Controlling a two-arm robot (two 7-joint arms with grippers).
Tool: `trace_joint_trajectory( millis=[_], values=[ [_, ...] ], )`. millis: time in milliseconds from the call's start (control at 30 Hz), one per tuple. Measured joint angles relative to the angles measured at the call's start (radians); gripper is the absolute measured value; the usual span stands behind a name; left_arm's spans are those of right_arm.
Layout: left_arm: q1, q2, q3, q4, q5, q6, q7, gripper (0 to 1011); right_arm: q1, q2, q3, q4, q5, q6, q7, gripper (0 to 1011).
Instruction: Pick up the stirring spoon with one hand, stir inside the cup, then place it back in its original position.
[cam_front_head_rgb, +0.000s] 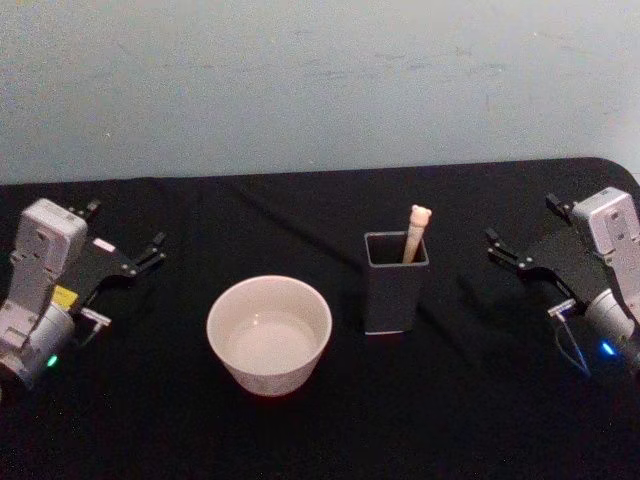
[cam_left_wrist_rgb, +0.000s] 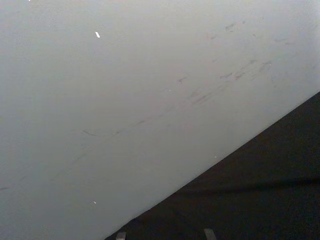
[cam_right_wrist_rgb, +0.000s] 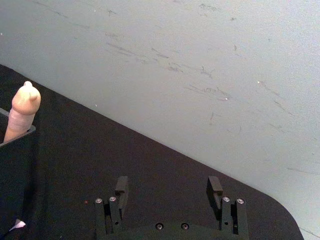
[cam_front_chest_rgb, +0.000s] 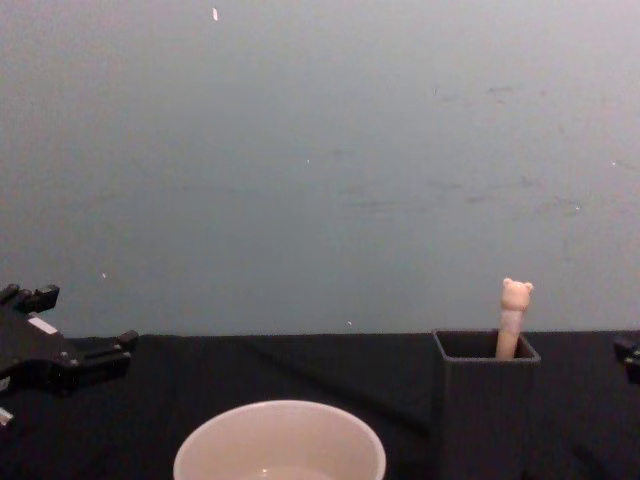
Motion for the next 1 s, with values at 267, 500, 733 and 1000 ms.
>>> trace_joint_trajectory(
  millis=[267, 500, 733, 1000],
  values=[
    [0.0, 0.0, 0.0, 0.0, 0.0, 0.0, 0.0, 1001, 0.0, 0.0, 0.0, 0.0, 0.0, 0.0, 0.0, 1000],
    [0.0, 0.0, 0.0, 0.0, 0.0, 0.0, 0.0, 1001, 0.0, 0.0, 0.0, 0.0, 0.0, 0.0, 0.0, 1000],
    [0.0, 0.0, 0.0, 0.0, 0.0, 0.0, 0.0, 1001, 0.0, 0.0, 0.0, 0.0, 0.0, 0.0, 0.0, 1000],
    [0.0, 0.0, 0.0, 0.0, 0.0, 0.0, 0.0, 1001, 0.0, 0.0, 0.0, 0.0, 0.0, 0.0, 0.0, 1000]
  ],
)
